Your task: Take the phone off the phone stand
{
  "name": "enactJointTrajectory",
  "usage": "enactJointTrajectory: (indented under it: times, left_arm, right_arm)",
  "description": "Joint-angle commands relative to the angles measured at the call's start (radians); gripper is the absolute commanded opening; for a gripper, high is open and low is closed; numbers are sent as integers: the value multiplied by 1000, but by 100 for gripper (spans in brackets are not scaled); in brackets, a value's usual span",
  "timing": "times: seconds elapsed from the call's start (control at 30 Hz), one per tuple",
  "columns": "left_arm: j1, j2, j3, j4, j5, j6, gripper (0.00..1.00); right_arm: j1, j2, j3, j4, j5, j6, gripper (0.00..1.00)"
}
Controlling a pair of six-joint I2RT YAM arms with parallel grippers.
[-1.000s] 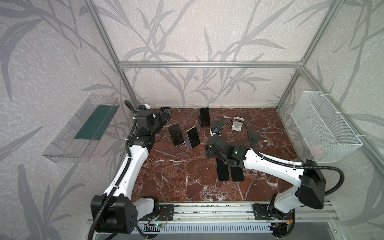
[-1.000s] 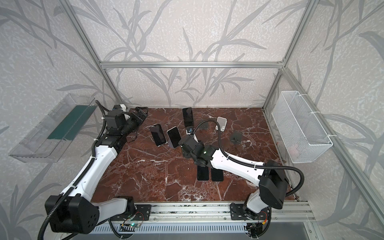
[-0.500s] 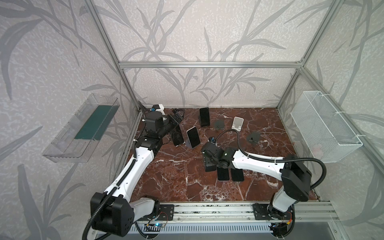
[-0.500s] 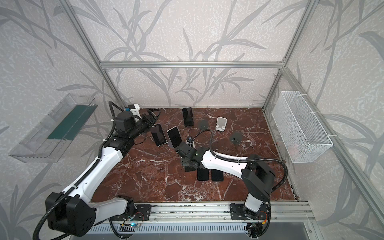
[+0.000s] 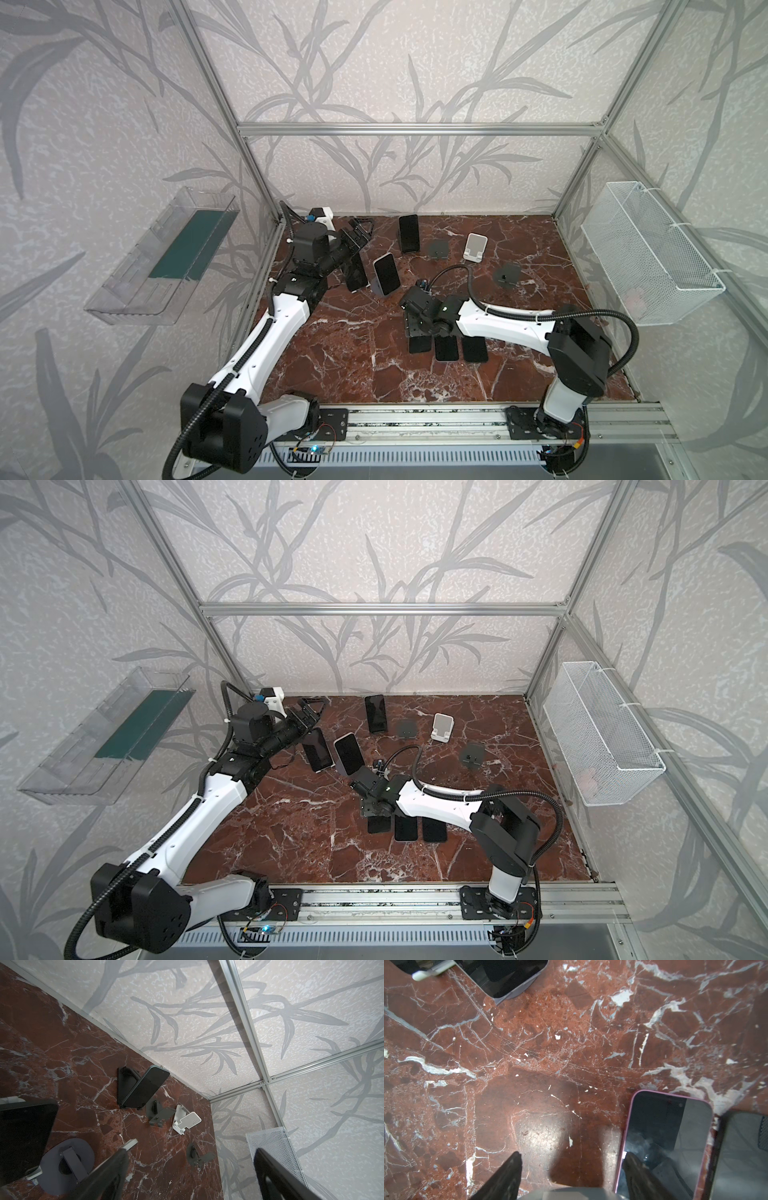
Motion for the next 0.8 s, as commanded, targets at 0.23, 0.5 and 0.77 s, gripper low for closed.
enactJointTrajectory:
  times: [0.23,0.5,0.77]
  left_arm:
    - [-25,17,18,41,27,10,94]
    - [-30,38,38,55,83,20,94]
    - [-35,53,35,60,86,17,94]
  right_arm:
    - [6,93,29,29,-65,35,59]
    - [6,138,42,41,-88,45,60]
    - [6,154,28,23,-73,53,62]
